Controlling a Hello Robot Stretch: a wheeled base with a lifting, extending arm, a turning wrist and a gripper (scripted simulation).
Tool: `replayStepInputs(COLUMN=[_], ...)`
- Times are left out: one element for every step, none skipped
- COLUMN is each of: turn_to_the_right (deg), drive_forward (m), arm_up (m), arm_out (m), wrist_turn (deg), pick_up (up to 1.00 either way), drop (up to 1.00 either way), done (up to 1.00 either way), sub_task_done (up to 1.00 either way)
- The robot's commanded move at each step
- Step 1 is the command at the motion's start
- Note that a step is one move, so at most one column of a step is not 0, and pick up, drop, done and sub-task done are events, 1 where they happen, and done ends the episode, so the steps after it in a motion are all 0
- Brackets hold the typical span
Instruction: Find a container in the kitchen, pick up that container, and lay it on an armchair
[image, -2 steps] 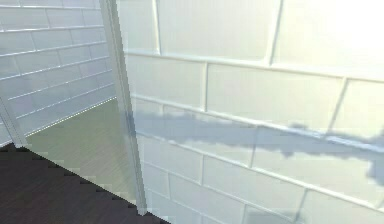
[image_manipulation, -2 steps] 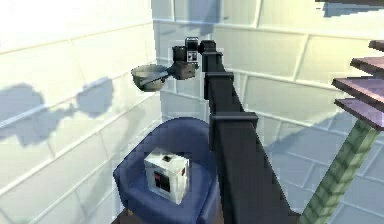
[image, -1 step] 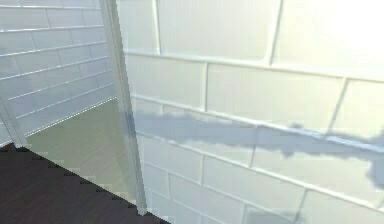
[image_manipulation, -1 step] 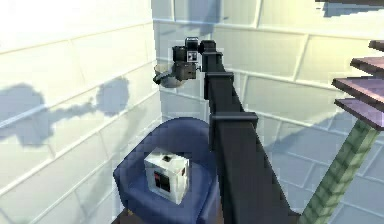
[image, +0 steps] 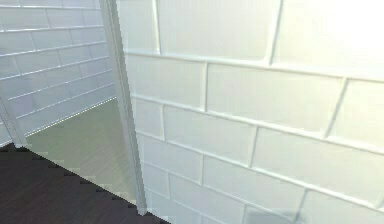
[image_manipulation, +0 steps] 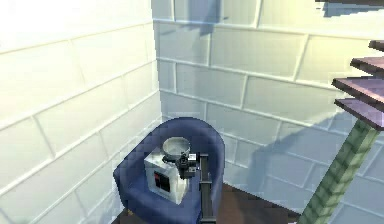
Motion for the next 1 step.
replayStepInputs(turn_to_the_right=[0.0], drive_forward=[0.00], arm_up=[-0.32], arm_out=[0.00], wrist_turn=[0.0], pick_up=[0.00], drop=[0.00], done=[0.00], sub_task_done=[0.00])
